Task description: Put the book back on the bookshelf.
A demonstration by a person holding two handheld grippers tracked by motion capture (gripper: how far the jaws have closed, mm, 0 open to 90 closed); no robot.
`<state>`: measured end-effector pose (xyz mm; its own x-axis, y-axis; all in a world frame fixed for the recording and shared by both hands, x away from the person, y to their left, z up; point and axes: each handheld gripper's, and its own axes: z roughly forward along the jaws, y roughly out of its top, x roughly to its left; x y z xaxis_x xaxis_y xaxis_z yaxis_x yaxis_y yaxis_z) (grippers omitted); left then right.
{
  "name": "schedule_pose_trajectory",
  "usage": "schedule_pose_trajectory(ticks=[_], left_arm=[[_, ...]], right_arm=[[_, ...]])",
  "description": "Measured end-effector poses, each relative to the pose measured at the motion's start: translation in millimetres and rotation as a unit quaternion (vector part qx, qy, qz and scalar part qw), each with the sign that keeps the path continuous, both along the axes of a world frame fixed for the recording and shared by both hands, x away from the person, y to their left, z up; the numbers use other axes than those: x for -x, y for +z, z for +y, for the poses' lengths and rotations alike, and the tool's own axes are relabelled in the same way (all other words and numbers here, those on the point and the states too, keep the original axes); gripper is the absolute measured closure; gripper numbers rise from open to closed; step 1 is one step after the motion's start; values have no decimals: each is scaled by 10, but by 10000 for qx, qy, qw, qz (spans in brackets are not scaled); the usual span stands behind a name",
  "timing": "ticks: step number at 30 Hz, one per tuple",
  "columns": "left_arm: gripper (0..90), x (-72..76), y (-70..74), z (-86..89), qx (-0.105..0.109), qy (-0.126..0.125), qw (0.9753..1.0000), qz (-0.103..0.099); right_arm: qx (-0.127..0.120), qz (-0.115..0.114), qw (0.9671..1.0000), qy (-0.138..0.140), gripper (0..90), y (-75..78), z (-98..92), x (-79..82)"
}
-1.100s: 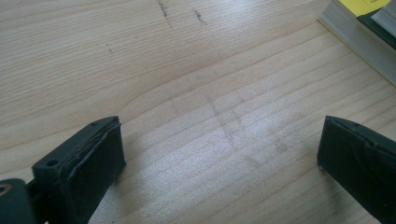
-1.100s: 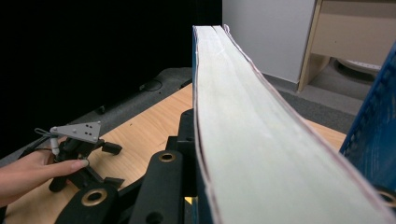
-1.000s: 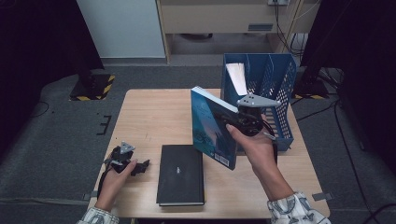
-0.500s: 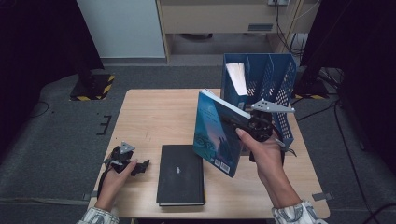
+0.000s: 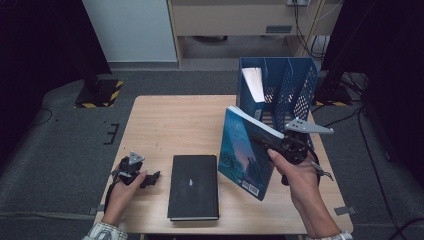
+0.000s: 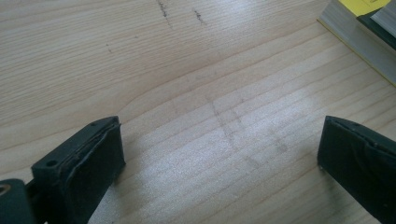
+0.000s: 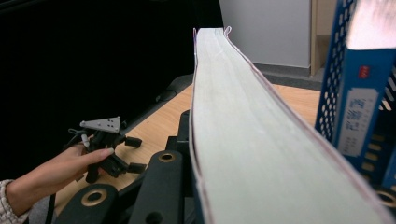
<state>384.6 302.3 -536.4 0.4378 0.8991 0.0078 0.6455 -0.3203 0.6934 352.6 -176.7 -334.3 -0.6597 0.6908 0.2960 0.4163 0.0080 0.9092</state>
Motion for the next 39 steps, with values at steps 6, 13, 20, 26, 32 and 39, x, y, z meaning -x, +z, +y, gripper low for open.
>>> schedule_pose_trajectory(ticks=[6, 13, 20, 26, 32, 39], left_arm=[[0, 0, 0, -1, 0, 2, 10000, 2], [0, 1, 0, -1, -1, 5, 10000, -1], [0, 4, 0, -2, -3, 12, 10000, -2], [0, 5, -1, -3, 0, 16, 10000, -6], [0, 5, -2, -4, 8, 18, 10000, -5], [0, 4, -3, -4, 15, 17, 10000, -4]], right_arm=[[1, 56, 9998, -164, 738, -31, -208, 122], [-65, 42, 9992, -393, 737, -5, -442, 235], [-97, -6, 9982, -591, 737, 92, -639, 310], [-125, 22, 9966, -814, 737, 227, -782, 298], [-159, -29, 9943, -1052, 737, 398, -896, 199], [-106, -62, 9909, -1343, 737, 617, -986, -36]])
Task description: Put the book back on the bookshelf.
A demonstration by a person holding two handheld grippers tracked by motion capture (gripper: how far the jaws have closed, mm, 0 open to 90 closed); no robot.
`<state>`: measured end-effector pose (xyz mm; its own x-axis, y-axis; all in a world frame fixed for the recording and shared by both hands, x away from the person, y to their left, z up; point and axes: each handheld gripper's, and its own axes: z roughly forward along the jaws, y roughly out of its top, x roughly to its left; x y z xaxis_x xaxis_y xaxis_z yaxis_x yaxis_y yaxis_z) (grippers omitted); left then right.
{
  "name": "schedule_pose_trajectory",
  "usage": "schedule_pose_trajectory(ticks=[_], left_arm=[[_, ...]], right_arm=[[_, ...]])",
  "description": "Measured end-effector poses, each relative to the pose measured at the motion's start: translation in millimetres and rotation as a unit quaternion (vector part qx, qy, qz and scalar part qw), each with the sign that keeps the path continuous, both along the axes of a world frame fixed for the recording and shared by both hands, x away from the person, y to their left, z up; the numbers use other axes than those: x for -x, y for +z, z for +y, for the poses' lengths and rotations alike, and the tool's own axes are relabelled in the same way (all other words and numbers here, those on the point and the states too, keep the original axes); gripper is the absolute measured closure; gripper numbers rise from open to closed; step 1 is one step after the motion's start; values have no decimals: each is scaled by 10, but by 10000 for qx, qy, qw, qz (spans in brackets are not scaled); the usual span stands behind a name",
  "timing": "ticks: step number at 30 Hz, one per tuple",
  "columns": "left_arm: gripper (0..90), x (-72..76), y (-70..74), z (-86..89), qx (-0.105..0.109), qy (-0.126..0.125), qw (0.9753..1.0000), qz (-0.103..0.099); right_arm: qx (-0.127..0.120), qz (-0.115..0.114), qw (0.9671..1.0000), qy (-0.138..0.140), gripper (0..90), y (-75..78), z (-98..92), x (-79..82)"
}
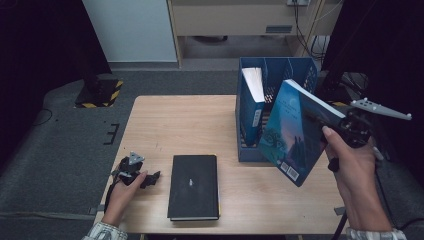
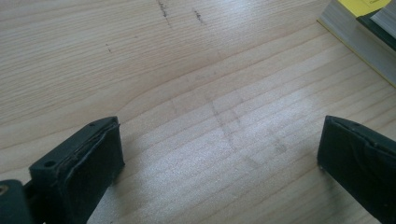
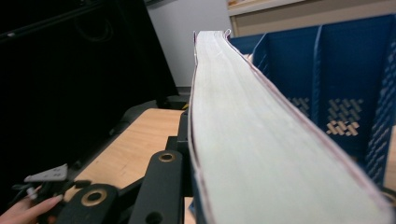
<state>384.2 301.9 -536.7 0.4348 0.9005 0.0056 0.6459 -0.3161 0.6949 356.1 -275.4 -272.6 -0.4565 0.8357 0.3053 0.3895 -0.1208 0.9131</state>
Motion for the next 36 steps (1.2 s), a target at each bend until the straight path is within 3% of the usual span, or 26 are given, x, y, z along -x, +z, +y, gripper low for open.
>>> schedule_pose_trajectory(ticks=[12, 20, 36], left_arm=[[0, -7, -4, -8, 32, 9, 10000, -18], [0, -6, -4, -7, 29, 3, 10000, -19], [0, -10, -3, -7, 31, -2, 10000, -15]], right_arm=[[255, 124, 9984, -481, 737, 37, -36, -480], [305, 252, 9966, -718, 737, -32, -42, -752], [425, 321, 9951, -839, 738, -119, 66, -1052]])
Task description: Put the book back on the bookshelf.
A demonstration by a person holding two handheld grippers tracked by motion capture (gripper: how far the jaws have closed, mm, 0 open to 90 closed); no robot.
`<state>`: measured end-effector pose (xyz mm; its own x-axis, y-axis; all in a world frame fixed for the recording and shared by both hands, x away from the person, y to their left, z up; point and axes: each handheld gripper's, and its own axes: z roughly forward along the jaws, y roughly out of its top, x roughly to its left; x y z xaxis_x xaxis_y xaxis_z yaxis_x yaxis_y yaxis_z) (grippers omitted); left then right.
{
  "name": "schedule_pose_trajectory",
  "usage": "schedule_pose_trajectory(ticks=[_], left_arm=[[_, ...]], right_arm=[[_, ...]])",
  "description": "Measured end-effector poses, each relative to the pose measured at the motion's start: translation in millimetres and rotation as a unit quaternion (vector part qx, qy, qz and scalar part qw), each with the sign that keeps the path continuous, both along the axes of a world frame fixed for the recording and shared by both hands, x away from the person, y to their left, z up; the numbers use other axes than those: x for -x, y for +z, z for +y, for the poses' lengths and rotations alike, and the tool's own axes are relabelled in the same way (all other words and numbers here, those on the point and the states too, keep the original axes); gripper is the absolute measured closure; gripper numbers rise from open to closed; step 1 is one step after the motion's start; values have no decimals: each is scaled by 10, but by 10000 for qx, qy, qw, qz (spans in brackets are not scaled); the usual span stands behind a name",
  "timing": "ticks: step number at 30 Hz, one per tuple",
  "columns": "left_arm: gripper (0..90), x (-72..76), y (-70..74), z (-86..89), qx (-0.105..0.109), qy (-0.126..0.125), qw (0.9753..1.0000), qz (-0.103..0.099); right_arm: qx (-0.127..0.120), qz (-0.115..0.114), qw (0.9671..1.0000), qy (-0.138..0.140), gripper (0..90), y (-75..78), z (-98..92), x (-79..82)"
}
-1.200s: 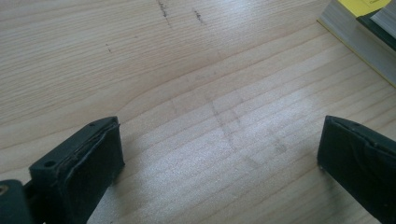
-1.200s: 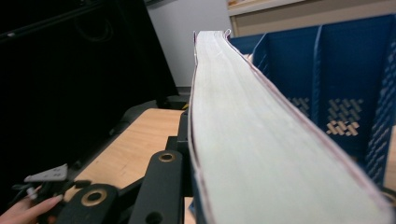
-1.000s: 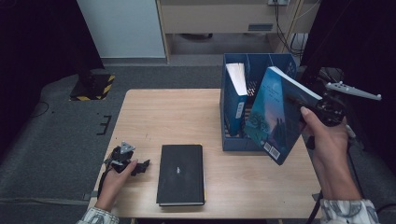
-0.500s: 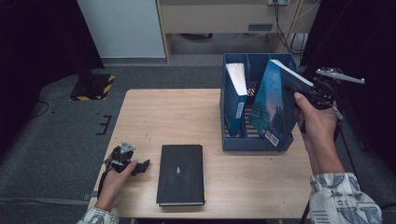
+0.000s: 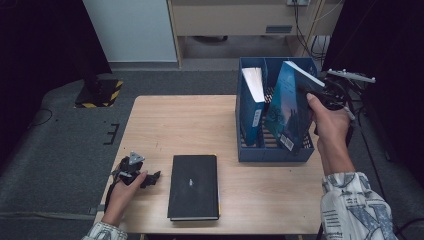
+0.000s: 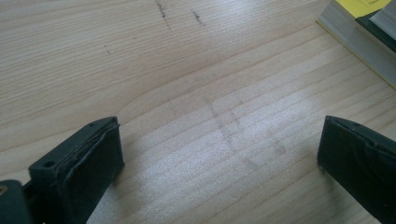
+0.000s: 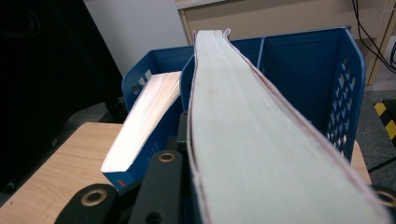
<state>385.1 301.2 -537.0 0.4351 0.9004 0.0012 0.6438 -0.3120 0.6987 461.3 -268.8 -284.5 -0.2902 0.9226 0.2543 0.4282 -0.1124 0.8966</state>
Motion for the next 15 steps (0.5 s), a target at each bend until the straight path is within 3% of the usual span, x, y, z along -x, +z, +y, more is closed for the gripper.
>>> schedule_pose_trajectory(ticks=[15], left_arm=[[0, -2, 0, -1, 1, -4, 10000, -1]], right_arm=[[10, 8, 9998, -218, 737, -90, 41, -208]])
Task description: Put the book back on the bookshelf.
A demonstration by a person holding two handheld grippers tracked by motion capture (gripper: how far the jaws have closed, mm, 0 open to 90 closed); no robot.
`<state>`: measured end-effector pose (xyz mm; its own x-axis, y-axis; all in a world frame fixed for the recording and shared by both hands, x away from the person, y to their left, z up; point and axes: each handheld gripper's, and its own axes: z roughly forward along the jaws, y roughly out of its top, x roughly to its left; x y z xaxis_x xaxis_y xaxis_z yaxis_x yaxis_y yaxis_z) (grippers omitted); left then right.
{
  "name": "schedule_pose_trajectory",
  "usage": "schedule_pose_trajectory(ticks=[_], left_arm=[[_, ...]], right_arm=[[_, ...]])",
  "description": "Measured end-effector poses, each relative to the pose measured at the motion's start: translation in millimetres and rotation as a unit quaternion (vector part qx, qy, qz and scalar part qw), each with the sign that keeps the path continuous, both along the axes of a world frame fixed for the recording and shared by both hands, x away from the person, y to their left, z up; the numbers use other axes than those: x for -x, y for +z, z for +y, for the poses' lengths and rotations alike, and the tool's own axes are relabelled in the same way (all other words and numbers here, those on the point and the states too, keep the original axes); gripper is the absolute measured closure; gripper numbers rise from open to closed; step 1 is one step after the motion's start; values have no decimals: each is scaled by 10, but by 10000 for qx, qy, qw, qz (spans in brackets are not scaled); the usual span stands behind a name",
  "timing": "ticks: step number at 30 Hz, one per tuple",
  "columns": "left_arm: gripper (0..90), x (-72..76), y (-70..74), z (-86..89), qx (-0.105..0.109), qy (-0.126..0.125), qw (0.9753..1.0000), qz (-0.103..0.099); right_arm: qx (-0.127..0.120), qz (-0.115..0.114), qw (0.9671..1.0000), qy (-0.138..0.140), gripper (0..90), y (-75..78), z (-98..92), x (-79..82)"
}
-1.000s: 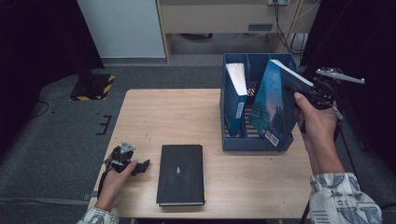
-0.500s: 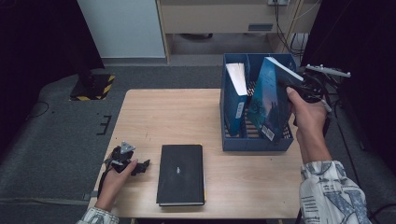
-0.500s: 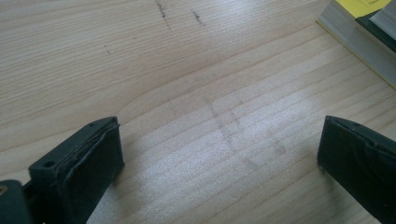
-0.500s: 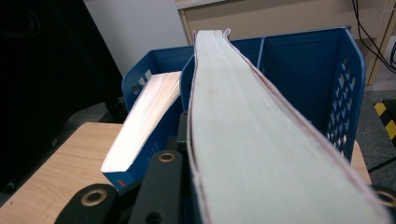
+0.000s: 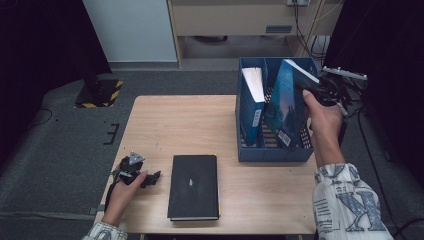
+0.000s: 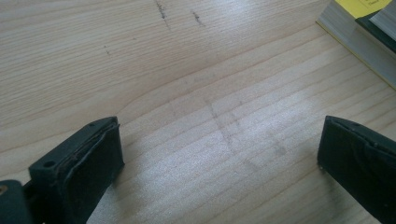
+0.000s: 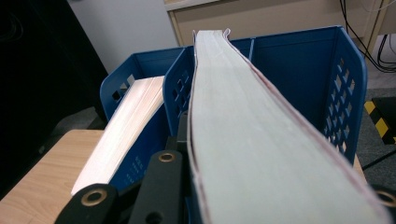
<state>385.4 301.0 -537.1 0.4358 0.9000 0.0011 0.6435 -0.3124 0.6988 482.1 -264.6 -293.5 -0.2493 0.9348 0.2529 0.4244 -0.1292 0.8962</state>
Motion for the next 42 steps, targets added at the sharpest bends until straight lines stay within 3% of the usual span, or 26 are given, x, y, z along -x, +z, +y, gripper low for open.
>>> schedule_pose_trajectory(ticks=[18, 42], left_arm=[[0, -12, 3, -1, -29, -55, 10000, 12], [0, -19, 2, -5, -28, -65, 10000, 11]], right_arm=[[110, -90, 9998, -122, 737, -111, 170, -257], [153, -173, 9992, -313, 738, -295, 218, -356]])
